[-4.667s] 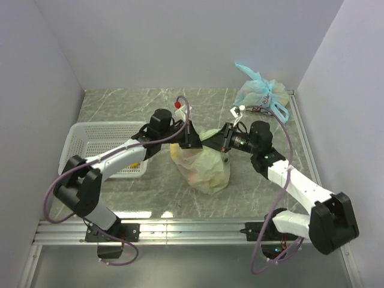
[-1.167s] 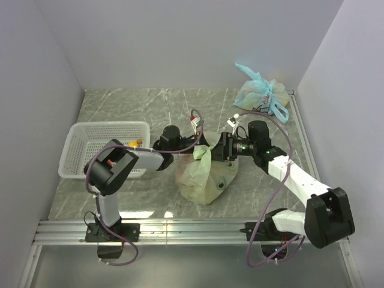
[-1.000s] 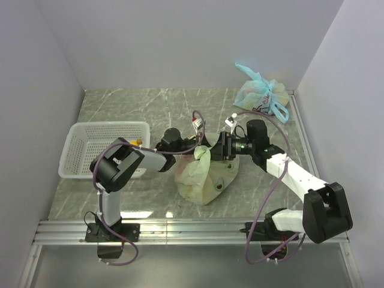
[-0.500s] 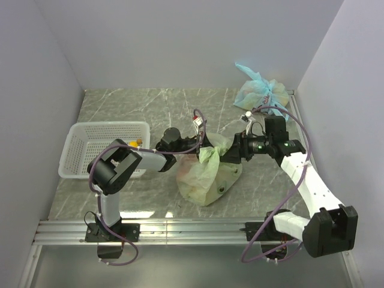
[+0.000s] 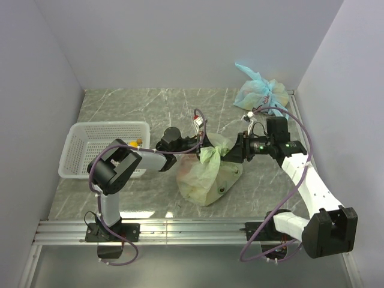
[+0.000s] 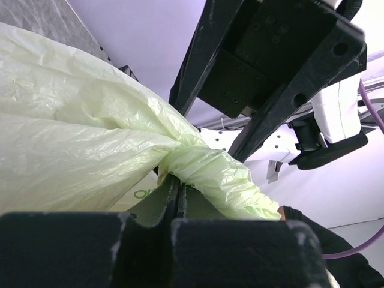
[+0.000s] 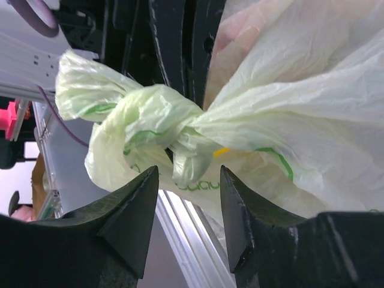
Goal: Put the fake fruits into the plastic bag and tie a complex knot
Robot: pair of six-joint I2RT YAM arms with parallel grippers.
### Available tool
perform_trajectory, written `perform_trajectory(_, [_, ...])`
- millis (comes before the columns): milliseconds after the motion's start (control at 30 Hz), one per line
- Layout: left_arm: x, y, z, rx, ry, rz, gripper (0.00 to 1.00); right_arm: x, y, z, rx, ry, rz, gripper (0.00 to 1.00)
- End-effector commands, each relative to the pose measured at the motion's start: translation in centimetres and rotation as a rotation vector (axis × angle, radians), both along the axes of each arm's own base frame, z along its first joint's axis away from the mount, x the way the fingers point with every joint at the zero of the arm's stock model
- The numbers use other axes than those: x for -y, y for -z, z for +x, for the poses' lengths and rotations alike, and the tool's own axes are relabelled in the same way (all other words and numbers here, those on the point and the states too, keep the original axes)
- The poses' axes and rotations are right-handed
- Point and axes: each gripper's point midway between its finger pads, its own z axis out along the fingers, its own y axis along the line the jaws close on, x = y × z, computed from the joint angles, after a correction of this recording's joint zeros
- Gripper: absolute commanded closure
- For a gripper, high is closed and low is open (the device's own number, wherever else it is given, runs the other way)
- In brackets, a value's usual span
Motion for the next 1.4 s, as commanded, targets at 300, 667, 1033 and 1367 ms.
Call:
perform_trajectory(300, [0.2,-2.8,-0.7,0.117,0.036,-0.047,0.99,-0.2,-1.1,1.2,0.071,-0.02,0.019,1.0])
perform_trajectory(667, [-1.1,-1.8,-0.5,0.133,0.012,0.024,0.77,0.2,-1.2,0.9,0.092,-0.039,0.014,1.0])
perform_trajectory(1033, [-0.5,-2.8,0.1,0.144,0.01,-0.03,1.0,-0.1,-1.4,0.9,0.074,-0.053,0.038,0.85])
perform_trajectory(1367, [-0.2,-2.9,-0.5,0.131,0.027,-0.058,0.99,-1.0,-1.6,1.0,0.037,-0.079,0.09,0.77])
